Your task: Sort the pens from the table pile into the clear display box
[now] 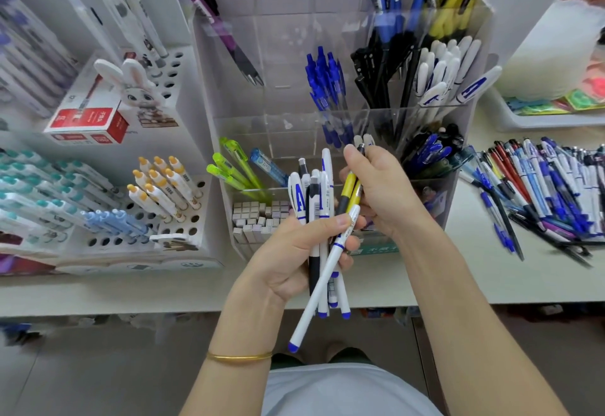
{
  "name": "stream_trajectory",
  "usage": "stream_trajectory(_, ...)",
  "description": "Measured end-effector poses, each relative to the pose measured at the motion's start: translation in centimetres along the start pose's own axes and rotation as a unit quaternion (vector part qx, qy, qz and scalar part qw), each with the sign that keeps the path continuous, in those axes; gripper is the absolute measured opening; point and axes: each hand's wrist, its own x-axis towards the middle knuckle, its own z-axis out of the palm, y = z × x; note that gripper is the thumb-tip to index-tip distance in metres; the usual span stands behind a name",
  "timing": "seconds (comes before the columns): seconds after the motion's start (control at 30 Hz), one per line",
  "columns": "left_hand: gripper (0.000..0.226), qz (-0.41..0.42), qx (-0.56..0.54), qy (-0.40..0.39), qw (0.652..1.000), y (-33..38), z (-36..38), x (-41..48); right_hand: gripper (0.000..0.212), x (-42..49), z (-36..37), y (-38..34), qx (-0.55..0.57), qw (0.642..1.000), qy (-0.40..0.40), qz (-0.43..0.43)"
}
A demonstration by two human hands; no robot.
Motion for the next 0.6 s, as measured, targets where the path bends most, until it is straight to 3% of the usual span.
stream_trajectory(0.3, 0.017, -0.033, -0.017, -0.016, 0.999, 0.6, -0.5, -0.2, 0.025, 1.0, 0.4, 0.9, -0.072, 0.985, 0.105, -0.114)
stream_trajectory(0.47, 0.021, -0.049, -0.027, -0.015, 0.998, 0.3, -0.9, -0.7, 0.021, 1.5, -0.7, 0.1, 0.008, 0.977, 0.147, -0.152)
stream_trajectory(0.6, 0.026, -0.042, -0.016, -0.011, 0.999, 0.4, -1.0, -0.7, 0.017, 1.0, -1.5, -0.6, -0.039, 0.953, 0.220, -0.203)
